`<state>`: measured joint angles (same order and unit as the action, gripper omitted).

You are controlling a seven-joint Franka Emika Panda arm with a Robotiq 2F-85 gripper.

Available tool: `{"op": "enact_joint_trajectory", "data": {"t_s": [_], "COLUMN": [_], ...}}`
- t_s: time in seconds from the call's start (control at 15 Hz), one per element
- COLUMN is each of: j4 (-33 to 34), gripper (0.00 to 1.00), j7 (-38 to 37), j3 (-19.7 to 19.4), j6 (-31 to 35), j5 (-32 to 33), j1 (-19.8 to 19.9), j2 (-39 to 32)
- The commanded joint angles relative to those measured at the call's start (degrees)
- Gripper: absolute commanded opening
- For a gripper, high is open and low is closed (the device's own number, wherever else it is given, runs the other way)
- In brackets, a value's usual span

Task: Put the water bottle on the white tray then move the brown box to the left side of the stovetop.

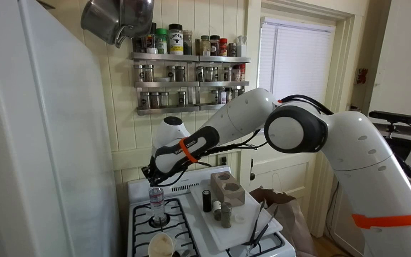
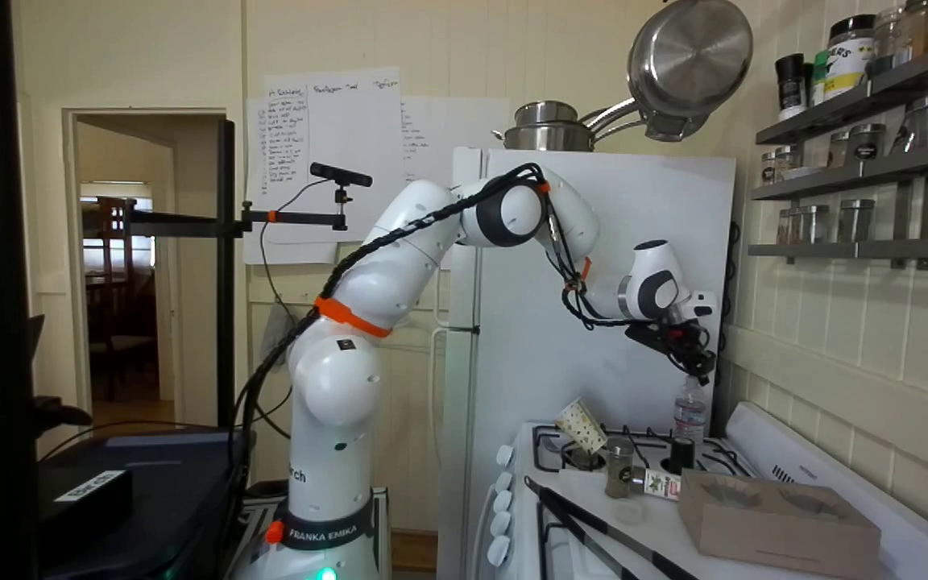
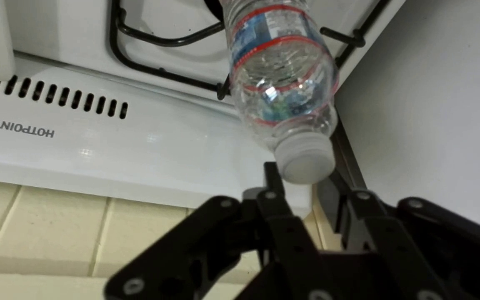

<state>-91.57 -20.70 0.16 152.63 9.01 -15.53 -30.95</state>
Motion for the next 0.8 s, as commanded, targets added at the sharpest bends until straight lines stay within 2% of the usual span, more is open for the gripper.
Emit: {"op": "enact_joint_trajectory", "data": {"t_s": [0.0,0.07,0.13,0.2,0.27,0.33,0.73], "j4": [1.13,1.3,1.2,1.11,1.01,1.04,0.94], "gripper": [0.02,0.0,0.31,0.27,0.28,0.33,0.79], "j7": [-1.77,-1.96,-1.93,-2.03,-1.99,-2.02,-1.92], "j3": [-2.11,-2.41,-2.52,-2.71,-2.75,-2.86,-2.67], "j6": [-2.07,-2.2,-2.35,-2.39,-2.51,-2.65,-4.39], "j5": [0.34,0.41,0.35,0.42,0.38,0.43,0.17], "j1": [-1.61,-1.76,-1.74,-1.82,-1.82,-1.87,-2.11], "j2": [0.17,0.03,0.07,0.11,0.14,0.12,0.44]}}
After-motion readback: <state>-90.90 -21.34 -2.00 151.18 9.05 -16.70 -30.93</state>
